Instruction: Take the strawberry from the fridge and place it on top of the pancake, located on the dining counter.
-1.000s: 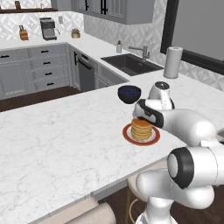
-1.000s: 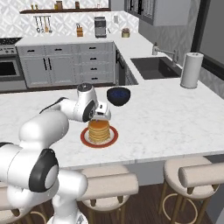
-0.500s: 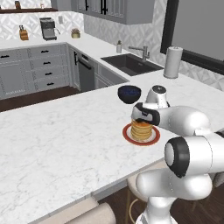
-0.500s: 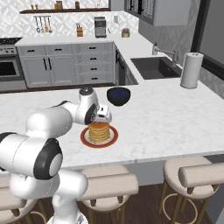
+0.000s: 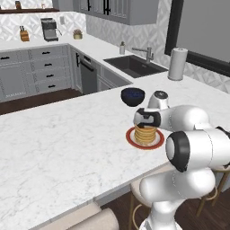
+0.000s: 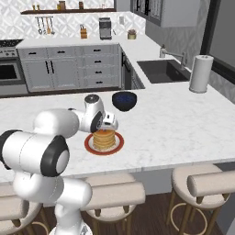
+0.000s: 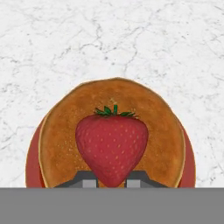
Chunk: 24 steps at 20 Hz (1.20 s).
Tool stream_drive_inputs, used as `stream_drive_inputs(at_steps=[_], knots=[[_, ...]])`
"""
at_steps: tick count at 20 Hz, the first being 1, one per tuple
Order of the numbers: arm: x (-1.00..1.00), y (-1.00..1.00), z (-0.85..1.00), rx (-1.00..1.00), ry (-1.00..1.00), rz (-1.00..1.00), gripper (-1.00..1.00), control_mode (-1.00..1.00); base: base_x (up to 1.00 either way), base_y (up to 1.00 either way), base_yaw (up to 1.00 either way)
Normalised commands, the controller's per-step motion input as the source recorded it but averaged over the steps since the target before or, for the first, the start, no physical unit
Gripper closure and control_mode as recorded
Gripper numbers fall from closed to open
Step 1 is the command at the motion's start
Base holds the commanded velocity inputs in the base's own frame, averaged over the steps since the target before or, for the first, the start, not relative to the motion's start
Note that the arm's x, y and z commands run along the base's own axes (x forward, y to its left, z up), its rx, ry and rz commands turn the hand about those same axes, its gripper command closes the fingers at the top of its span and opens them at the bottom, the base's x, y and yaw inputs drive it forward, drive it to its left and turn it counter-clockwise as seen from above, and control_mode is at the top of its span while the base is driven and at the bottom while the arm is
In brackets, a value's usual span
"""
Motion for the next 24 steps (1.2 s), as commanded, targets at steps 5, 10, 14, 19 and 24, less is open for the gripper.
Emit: stream_drive_inputs(at_steps=[5, 10, 14, 19, 24], knots=[[0.11, 0.00, -0.12, 0.00, 0.00, 0.00, 1.00, -1.00, 0.00, 0.00, 0.00], [-0.04, 0.00, -0.14, 0.00, 0.00, 0.00, -1.00, -1.00, 0.00, 0.00, 0.00], [-0.36, 0.00, -0.04, 0.00, -0.01, 0.00, -1.00, -1.00, 0.00, 0.00, 0.00], [-0.16, 0.05, 0.09, 0.00, 0.00, 0.00, -1.00, -1.00, 0.00, 0.00, 0.00], [-0.23, 0.04, 0.59, 0.00, 0.00, 0.00, -1.00, -1.00, 0.00, 0.00, 0.00]])
